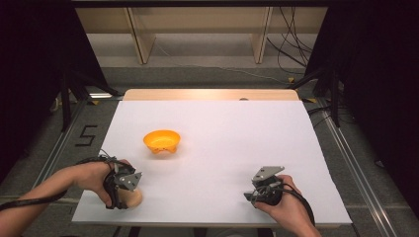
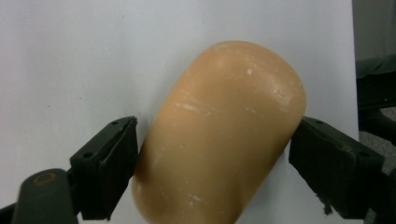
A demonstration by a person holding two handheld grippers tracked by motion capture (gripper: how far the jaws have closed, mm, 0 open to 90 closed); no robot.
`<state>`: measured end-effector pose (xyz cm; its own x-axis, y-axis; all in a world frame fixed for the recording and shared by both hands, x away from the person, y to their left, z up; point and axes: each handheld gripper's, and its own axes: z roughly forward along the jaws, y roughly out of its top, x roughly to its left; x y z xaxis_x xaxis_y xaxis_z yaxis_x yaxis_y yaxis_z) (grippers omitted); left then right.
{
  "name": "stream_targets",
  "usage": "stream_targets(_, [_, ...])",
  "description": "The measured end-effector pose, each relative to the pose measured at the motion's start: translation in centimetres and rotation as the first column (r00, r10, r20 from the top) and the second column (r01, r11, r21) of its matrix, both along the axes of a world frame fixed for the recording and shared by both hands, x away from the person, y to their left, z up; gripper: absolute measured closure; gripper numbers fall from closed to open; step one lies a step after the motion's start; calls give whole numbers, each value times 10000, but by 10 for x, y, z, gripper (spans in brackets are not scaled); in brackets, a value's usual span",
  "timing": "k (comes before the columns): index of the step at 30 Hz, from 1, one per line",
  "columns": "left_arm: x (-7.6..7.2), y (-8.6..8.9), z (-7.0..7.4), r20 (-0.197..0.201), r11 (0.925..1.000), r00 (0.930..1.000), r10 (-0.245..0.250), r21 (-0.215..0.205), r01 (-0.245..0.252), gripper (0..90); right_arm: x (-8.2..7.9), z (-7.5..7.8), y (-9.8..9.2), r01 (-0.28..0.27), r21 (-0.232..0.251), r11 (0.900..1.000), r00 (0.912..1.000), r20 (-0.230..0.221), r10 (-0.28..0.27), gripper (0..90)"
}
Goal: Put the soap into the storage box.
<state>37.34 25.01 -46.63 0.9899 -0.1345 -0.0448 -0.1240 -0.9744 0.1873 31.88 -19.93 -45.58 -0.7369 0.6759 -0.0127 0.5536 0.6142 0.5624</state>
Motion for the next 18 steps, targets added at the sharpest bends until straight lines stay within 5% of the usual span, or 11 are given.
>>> stream_targets(18, [3,-5,-2,-199,9996,9998,7,292,-1,187,0,0,0,73,19,10000,9999,-116,-73,500])
